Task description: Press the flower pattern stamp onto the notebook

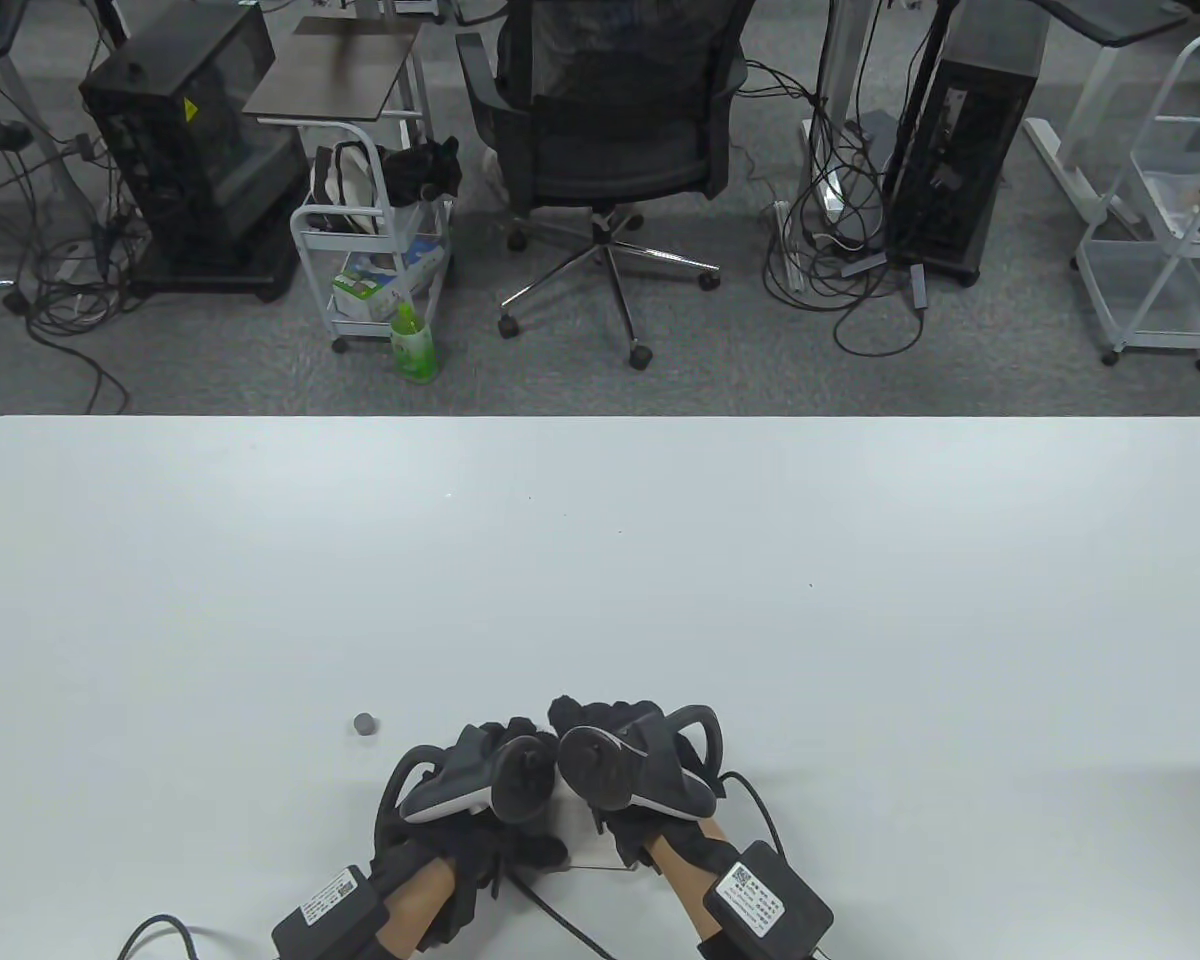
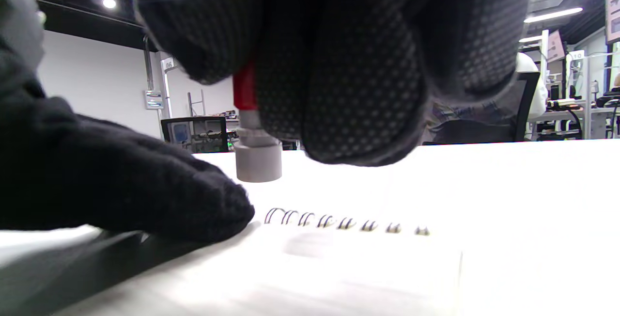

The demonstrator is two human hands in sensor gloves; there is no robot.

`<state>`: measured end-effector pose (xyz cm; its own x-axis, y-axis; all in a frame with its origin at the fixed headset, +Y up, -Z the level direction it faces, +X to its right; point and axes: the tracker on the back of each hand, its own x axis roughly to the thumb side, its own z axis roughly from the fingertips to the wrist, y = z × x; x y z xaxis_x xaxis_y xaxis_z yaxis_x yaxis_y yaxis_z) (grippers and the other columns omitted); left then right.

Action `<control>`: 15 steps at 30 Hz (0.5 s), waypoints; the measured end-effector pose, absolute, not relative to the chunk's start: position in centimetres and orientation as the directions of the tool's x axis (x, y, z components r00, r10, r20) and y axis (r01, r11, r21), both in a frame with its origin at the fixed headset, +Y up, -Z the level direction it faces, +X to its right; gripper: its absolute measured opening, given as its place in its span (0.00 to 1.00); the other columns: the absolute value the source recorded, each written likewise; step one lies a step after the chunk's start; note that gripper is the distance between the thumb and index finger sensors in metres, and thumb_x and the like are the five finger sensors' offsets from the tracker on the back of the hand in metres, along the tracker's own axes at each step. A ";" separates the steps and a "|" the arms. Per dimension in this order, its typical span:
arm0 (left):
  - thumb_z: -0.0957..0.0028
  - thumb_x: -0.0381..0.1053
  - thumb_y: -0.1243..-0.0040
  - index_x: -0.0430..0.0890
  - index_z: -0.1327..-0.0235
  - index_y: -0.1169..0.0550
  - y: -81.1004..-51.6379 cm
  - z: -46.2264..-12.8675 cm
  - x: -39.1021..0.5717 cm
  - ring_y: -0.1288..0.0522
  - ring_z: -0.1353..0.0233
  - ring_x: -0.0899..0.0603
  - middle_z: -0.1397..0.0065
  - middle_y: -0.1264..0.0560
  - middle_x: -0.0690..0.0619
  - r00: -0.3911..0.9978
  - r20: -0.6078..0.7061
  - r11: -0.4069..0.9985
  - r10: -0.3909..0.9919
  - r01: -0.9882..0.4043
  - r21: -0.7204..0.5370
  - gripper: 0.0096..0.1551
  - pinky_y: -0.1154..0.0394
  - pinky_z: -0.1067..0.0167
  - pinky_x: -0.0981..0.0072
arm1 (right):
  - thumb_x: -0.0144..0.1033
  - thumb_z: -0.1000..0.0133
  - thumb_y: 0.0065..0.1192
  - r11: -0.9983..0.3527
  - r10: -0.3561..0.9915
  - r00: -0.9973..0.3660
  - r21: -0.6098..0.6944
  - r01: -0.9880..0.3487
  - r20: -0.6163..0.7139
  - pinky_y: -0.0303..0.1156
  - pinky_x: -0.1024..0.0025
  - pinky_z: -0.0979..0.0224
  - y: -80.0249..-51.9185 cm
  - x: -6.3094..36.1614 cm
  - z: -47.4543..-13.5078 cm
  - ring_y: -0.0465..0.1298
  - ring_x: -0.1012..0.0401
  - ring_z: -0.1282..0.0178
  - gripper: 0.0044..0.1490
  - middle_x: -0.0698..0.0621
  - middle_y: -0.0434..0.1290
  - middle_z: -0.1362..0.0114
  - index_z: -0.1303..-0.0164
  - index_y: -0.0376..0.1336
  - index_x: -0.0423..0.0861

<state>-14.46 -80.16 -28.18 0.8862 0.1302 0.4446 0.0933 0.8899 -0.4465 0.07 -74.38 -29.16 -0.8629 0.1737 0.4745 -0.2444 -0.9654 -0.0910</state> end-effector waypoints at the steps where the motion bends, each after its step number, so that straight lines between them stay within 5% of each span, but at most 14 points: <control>1: 0.68 0.73 0.47 0.44 0.23 0.52 -80.2 -28.2 -14.5 0.57 0.22 0.30 0.19 0.58 0.41 0.886 0.444 0.890 0.130 0.093 -0.447 0.64 0.52 0.31 0.34 | 0.36 0.54 0.69 -0.964 0.183 -0.864 -0.088 -0.251 0.468 0.78 0.47 0.43 -74.3 0.3 -29.2 0.87 0.52 0.61 0.29 0.40 0.80 0.50 0.41 0.71 0.45; 15: 0.68 0.73 0.47 0.44 0.23 0.52 -80.2 -28.2 -14.5 0.57 0.22 0.30 0.19 0.59 0.41 0.887 0.443 0.890 0.130 0.093 -0.447 0.63 0.52 0.31 0.34 | 0.36 0.54 0.70 -0.983 0.144 -0.881 -0.037 -0.179 0.451 0.77 0.46 0.42 -75.8 1.7 -29.6 0.86 0.52 0.61 0.29 0.40 0.81 0.50 0.41 0.72 0.46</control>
